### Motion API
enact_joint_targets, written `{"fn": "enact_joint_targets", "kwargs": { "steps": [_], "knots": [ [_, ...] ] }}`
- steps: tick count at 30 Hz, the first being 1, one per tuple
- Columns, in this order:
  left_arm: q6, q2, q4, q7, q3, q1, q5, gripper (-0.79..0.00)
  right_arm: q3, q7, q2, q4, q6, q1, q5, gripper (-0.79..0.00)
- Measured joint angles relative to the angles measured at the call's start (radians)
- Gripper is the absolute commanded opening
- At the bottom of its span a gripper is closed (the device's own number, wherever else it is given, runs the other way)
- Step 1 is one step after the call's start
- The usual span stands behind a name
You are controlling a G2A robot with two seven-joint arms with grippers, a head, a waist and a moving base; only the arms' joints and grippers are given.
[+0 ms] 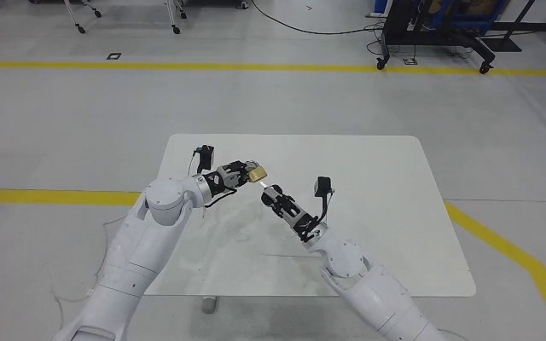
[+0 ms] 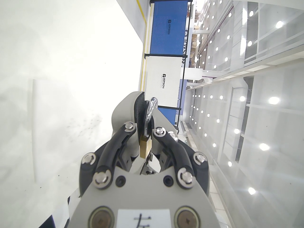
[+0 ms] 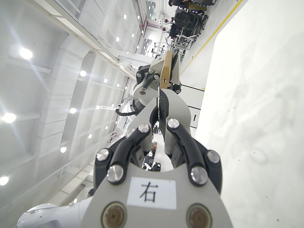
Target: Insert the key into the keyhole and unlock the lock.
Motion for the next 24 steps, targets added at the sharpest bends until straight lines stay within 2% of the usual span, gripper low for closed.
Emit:
{"fn": "enact_joint_targets", "kwargs": {
  "steps": [24],
  "knots": [
    [0.008, -0.005, -0.005, -0.009, 0.001, 0.006, -0.024, -0.785, 0.003, -0.101, -0.035, 0.015, 0.023, 0.0, -0.07, -0.785]
  ]
}}
